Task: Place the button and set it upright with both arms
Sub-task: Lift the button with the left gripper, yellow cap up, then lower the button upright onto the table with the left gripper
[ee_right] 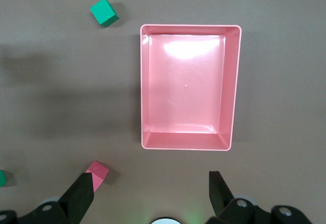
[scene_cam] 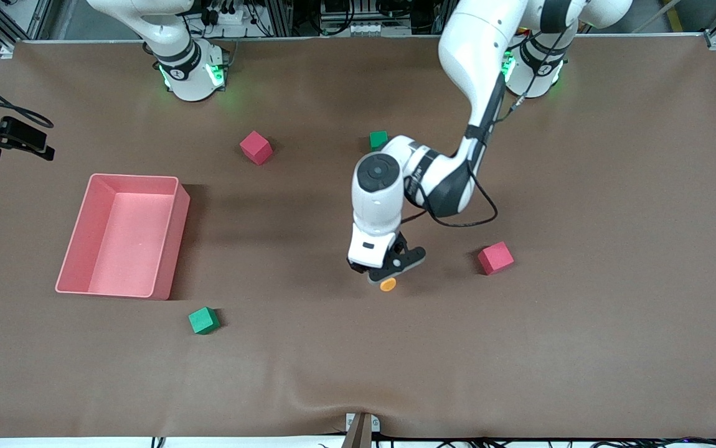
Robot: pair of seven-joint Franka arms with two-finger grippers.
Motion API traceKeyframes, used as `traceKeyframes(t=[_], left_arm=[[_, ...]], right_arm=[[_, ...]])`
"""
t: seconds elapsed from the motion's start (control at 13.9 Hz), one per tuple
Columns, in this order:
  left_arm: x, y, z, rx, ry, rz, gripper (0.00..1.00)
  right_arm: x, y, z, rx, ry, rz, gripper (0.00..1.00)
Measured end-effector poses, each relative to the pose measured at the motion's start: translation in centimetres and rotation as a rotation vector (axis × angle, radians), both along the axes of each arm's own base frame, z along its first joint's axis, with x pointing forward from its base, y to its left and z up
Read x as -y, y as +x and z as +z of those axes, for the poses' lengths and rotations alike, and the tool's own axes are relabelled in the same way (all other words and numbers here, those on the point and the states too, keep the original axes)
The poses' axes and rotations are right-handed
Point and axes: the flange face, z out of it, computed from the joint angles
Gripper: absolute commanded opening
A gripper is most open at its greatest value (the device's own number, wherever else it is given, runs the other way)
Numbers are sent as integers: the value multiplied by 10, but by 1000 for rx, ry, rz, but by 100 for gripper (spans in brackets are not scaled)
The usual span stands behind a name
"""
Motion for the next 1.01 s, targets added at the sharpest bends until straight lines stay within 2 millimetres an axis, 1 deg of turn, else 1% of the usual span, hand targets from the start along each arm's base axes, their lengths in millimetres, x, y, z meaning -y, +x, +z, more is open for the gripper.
traceKeyframes(t=[0.29, 0.58, 0.65, 0.79, 1.01], left_arm=[[13, -14, -1, 148, 102, 114, 0], [33, -33, -5, 315, 182, 147, 0], [37, -38, -9, 352, 201, 149, 0], [41, -46, -25, 415, 245, 147, 0], [43, -57, -63, 493, 337, 155, 0]], right_arm=[[0, 0, 0, 0, 0, 0, 100], [0, 0, 0, 0, 0, 0, 100], [0, 0, 0, 0, 0, 0, 100], [0, 0, 0, 0, 0, 0, 100], [0, 0, 0, 0, 0, 0, 100]])
